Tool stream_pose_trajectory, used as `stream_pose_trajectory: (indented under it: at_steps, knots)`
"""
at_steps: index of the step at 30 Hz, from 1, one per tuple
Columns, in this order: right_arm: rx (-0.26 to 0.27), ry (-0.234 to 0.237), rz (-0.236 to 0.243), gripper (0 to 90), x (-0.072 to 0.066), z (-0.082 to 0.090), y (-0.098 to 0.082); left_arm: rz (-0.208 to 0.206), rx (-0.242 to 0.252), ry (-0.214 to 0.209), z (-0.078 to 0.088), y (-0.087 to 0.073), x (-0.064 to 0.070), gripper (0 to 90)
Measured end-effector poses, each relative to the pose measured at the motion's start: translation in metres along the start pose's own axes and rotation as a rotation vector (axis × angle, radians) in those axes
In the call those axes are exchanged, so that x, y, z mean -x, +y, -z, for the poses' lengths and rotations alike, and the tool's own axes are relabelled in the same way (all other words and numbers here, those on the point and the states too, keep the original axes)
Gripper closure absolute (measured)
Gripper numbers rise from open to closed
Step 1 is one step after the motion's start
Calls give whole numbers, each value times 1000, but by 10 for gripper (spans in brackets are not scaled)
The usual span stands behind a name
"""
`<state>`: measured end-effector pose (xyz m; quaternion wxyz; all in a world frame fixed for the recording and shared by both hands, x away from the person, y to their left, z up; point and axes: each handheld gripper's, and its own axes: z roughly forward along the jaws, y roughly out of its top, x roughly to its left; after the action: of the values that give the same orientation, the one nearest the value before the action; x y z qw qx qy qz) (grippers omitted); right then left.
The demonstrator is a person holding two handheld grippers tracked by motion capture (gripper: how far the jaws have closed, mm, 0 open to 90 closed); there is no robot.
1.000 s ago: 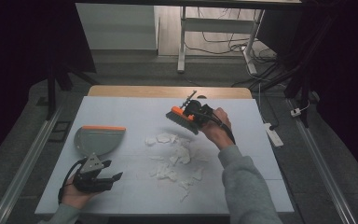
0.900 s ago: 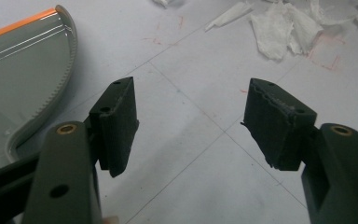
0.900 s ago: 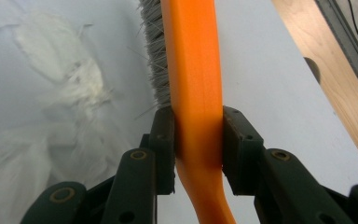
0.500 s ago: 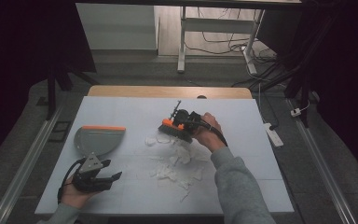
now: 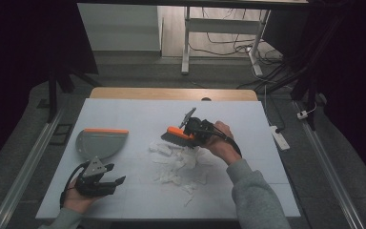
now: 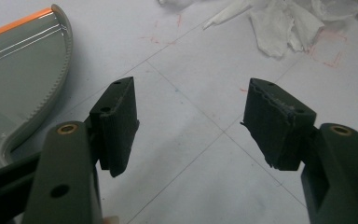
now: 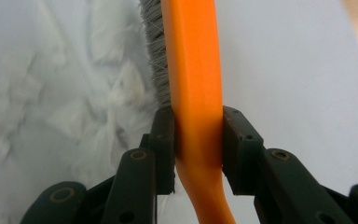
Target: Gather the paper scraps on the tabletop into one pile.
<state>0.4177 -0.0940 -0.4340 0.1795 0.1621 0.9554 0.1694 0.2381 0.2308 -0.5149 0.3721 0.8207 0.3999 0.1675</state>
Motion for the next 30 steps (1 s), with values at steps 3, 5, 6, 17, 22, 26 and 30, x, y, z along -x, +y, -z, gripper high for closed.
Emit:
stream_pose_trajectory:
  at_steps: [3,5,6,17,22,26,30]
  knots:
    - [43,-24,-44,680,3,3,8,4,0,1,0,0,-1,357]
    - [70,-34,-69,680,3,4,15,3,1,1,0,-1,-1,357]
    - [80,-39,-75,680,2,4,19,3,2,1,1,0,-1,357]
    - [-8,-79,43,680,-9,-37,58,5,3,1,1,-1,-1,357]
    - [-53,-60,91,681,-15,-51,66,8,4,3,1,-2,-4,357]
    - [-69,-40,159,680,-25,-49,67,5,4,5,2,-2,-3,358]
    - [-77,13,228,695,-33,-40,61,0,1,5,1,-1,-2,358]
